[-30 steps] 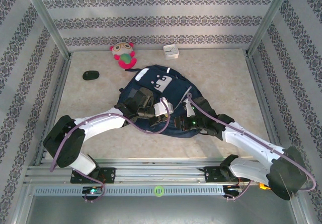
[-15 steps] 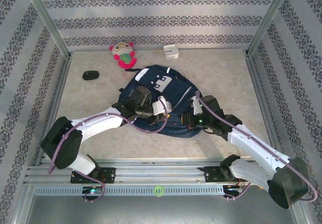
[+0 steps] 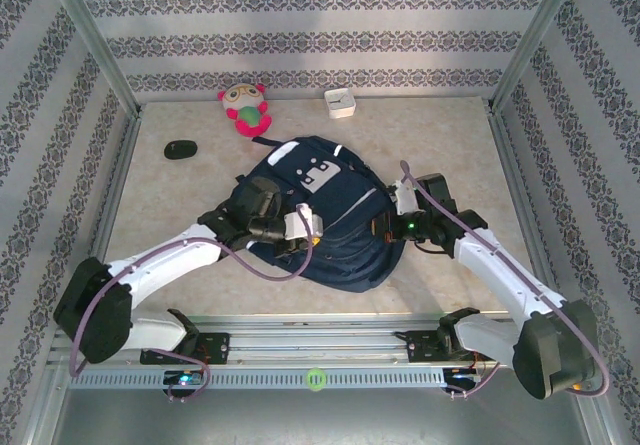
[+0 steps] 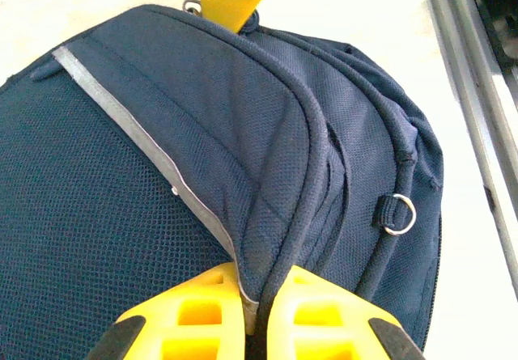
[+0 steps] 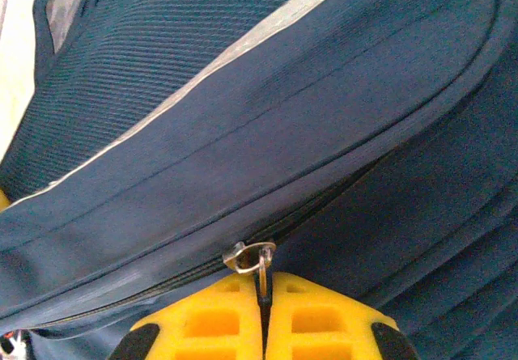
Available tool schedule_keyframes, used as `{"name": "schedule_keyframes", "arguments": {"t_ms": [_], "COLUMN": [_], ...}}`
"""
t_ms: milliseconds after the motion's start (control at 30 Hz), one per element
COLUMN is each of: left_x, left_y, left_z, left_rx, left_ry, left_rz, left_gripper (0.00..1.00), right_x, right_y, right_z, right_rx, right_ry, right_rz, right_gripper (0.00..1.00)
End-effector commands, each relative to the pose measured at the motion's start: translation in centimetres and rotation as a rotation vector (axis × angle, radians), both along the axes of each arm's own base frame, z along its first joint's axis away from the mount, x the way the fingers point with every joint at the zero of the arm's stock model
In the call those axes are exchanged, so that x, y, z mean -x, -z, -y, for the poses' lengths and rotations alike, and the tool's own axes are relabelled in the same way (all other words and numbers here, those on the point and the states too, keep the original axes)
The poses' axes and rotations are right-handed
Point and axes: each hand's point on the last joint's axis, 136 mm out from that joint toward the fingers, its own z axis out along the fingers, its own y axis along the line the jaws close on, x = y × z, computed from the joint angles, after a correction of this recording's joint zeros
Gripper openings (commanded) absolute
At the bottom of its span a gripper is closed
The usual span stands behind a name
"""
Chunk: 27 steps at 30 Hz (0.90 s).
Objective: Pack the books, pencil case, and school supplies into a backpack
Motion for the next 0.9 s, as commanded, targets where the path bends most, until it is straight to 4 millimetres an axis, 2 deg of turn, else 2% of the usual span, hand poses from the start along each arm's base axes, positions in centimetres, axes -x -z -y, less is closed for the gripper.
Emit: {"name": "schedule_keyframes", "arguments": {"t_ms": [0, 100, 200, 267, 333, 467, 533, 633, 767, 867], "left_x": [2.7, 2.7, 1.8, 1.5, 1.6, 2.2, 1.9, 2.0, 1.4, 0.6], "left_y": [2.1, 2.5, 2.5, 2.2, 1.1, -2.0, -2.8, -4.1, -5.6, -5.5], "left_z": [-3.2, -5.4, -7.6, -8.6, -8.6, -6.7, -5.8, -3.5, 0.5, 3.3], "left_rx": [-0.098, -0.142, -0.172, -0.186, -0.155, -0.033, -0.015, 0.022, 0.092, 0.076], "left_ry": [0.008, -0.061, -0.18, -0.248, -0.272, -0.301, -0.351, -0.366, -0.401, -0.442], "left_rz": [-0.099, -0.102, -0.088, -0.074, -0.089, -0.186, -0.198, -0.2, -0.2, -0.174], "left_gripper": [0.0, 0.0, 0.02, 0.13, 0.26, 0.54, 0.6, 0.66, 0.69, 0.71], "right_x": [0.2, 1.7, 3.2, 3.8, 3.9, 3.9, 3.9, 3.8, 3.6, 3.4], "right_y": [-0.3, -0.3, -0.1, 0.1, 0.3, 0.3, 0.4, 0.5, 0.4, 0.4], "right_z": [0.1, -1.5, -3.2, -3.7, -3.8, -3.8, -3.9, -4.0, -4.3, -4.4], "right_rx": [0.013, -0.011, -0.02, -0.023, -0.023, -0.023, -0.019, -0.017, -0.016, -0.013], "right_ry": [-0.001, -0.034, -0.06, -0.057, -0.04, -0.038, -0.046, -0.054, -0.066, -0.071], "right_rz": [-0.001, -0.004, -0.004, -0.003, -0.003, 0.0, -0.002, -0.005, -0.003, 0.001], "right_gripper": [0.0, 0.0, 0.0, 0.0, 0.0, 0.0, 0.0, 0.0, 0.0, 0.0]}}
